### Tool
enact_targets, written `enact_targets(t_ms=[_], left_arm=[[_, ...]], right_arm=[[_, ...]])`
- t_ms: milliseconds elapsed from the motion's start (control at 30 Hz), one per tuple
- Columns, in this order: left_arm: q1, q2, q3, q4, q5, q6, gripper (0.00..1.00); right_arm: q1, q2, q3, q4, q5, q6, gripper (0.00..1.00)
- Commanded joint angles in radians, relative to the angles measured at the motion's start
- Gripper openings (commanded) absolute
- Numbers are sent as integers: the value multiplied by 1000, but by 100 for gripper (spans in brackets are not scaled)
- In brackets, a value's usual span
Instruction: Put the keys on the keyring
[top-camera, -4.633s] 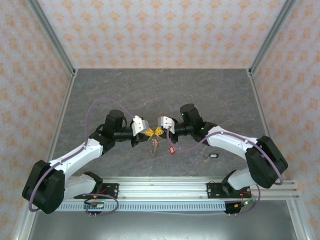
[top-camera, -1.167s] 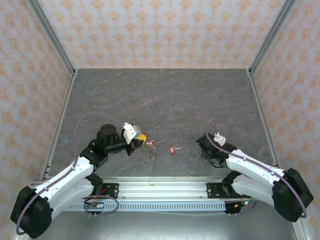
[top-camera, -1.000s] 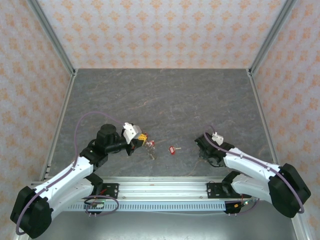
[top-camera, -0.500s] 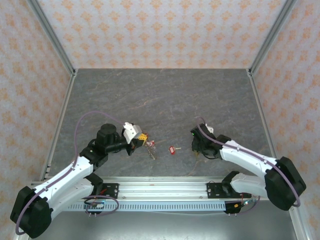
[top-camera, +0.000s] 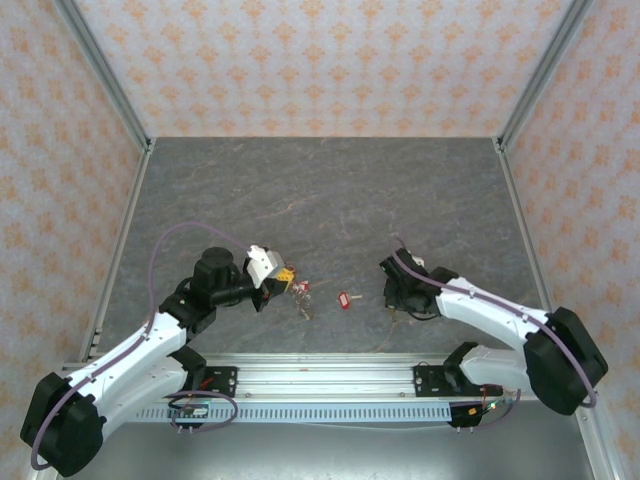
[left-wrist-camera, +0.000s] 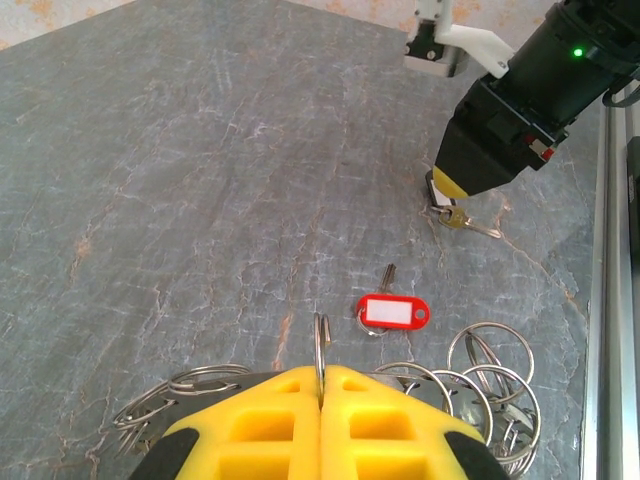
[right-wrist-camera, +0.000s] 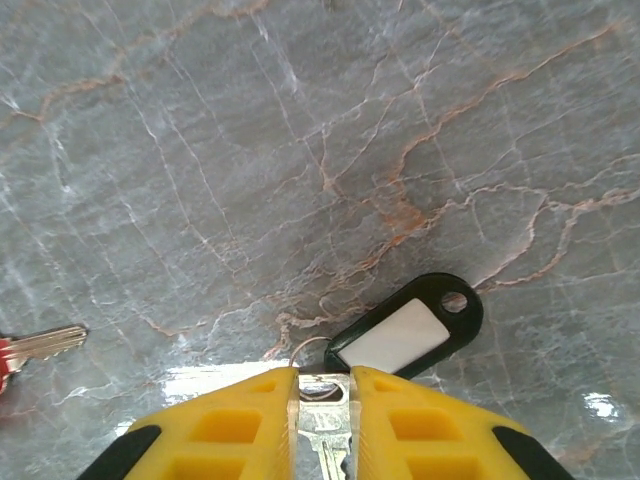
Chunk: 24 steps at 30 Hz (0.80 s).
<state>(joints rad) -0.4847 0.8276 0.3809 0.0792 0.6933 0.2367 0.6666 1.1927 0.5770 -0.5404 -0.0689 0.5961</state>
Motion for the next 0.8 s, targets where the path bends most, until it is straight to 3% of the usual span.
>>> enact_targets(t_ms=[0,767], left_arm=[[-9,-10,44,0,-15,22,0],[-9,-30,46,-25,-21,33,0]], right_arm=[[-2,58,57,-50,6,-46,21],[60,243,182,-165,109,-96,23]])
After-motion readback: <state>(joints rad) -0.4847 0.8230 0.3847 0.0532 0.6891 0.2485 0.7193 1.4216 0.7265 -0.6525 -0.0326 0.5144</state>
